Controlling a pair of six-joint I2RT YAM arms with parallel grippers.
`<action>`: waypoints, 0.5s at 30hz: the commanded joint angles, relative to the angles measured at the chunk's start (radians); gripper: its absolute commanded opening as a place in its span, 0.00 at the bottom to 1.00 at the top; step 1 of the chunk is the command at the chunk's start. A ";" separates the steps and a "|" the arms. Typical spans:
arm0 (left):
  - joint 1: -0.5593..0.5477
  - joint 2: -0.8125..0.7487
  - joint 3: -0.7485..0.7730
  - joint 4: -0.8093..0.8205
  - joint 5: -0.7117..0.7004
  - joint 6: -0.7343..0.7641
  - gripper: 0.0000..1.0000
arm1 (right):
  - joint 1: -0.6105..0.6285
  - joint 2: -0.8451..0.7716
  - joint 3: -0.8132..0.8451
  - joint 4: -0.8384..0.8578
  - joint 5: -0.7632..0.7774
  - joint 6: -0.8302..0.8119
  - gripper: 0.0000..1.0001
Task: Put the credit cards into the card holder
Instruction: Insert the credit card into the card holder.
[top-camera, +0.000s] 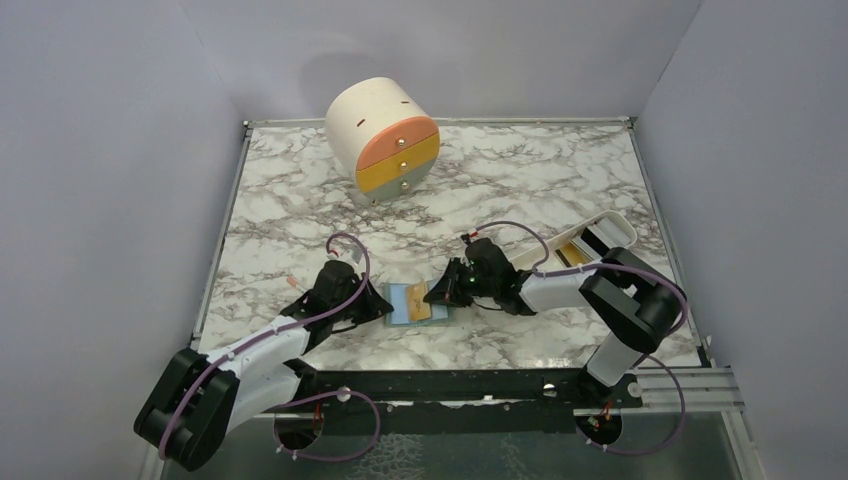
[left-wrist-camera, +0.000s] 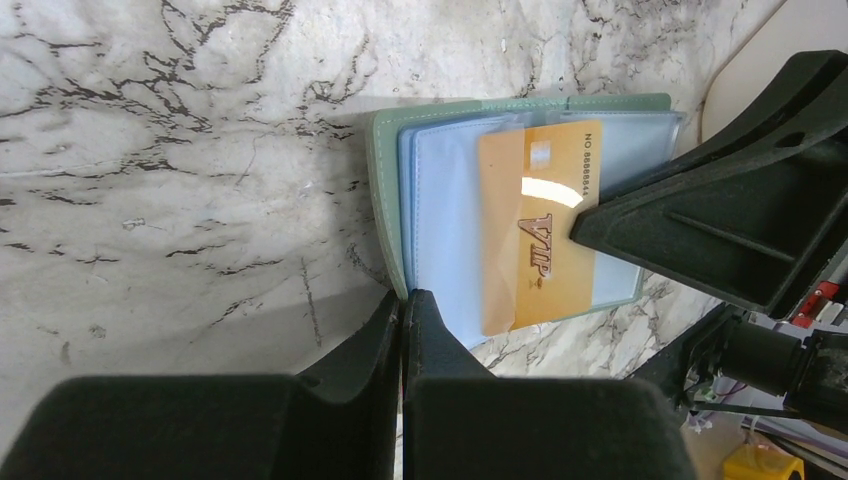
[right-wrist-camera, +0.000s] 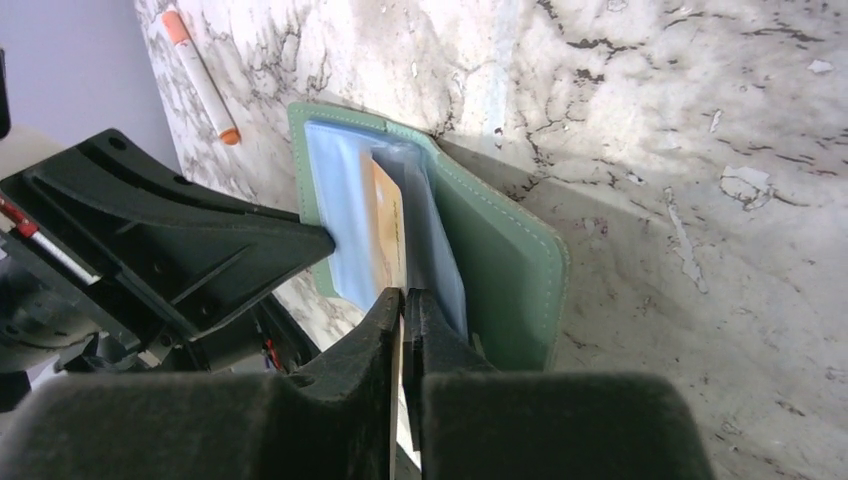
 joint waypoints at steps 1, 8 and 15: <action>-0.003 0.016 -0.016 0.013 0.033 -0.004 0.00 | 0.017 0.037 0.044 -0.033 0.025 -0.022 0.09; -0.003 -0.004 -0.037 0.040 0.041 -0.026 0.00 | 0.050 0.007 0.114 -0.215 0.134 -0.097 0.24; -0.003 -0.015 -0.034 0.052 0.048 -0.032 0.00 | 0.073 0.005 0.164 -0.291 0.185 -0.123 0.22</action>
